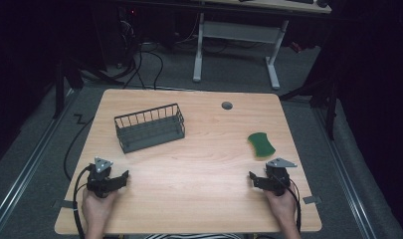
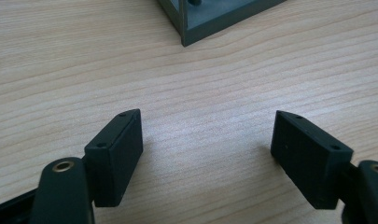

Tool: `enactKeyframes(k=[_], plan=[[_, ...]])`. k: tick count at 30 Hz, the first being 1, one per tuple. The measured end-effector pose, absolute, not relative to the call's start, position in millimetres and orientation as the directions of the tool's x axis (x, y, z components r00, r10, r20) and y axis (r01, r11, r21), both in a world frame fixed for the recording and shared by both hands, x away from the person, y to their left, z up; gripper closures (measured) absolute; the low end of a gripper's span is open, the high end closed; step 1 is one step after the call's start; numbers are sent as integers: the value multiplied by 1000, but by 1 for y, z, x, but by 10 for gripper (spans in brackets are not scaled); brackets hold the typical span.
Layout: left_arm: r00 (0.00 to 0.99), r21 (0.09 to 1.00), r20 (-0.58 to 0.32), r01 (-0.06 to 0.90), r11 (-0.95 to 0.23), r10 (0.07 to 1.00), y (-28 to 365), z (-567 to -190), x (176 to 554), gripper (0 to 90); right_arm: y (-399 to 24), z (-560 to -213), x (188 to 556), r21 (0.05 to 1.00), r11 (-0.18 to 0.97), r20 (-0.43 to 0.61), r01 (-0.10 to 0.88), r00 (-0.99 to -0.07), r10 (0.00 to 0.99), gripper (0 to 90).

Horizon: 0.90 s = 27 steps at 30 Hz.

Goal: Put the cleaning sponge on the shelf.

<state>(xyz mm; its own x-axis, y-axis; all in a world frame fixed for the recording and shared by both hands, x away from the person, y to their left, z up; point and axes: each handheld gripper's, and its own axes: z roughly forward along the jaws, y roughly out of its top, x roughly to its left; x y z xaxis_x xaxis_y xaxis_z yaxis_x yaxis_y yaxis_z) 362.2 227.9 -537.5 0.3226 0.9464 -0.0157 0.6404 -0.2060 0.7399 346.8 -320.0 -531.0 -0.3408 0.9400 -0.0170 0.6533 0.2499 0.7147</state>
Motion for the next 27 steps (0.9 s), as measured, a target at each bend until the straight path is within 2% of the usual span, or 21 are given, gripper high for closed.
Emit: enactKeyframes(k=[15,18,20,23,27], plan=[[323,739,-16,642,-206,946,228,-537,362,260,-321,-531,346,714,257,-15,652,-353,936,236],[314,743,-26,642,-192,949,229,-537,363,274,-319,-529,344,714,260,-16,651,-356,934,344],[304,745,-38,643,-176,952,230,-537,363,284,-319,-529,344,714,266,-19,647,-362,932,358],[297,747,-47,644,-164,954,231,-536,363,303,-318,-525,343,739,254,-9,624,-368,930,457],[295,755,-65,639,-146,953,232,-536,362,327,-317,-518,343,764,239,9,599,-381,925,491]])
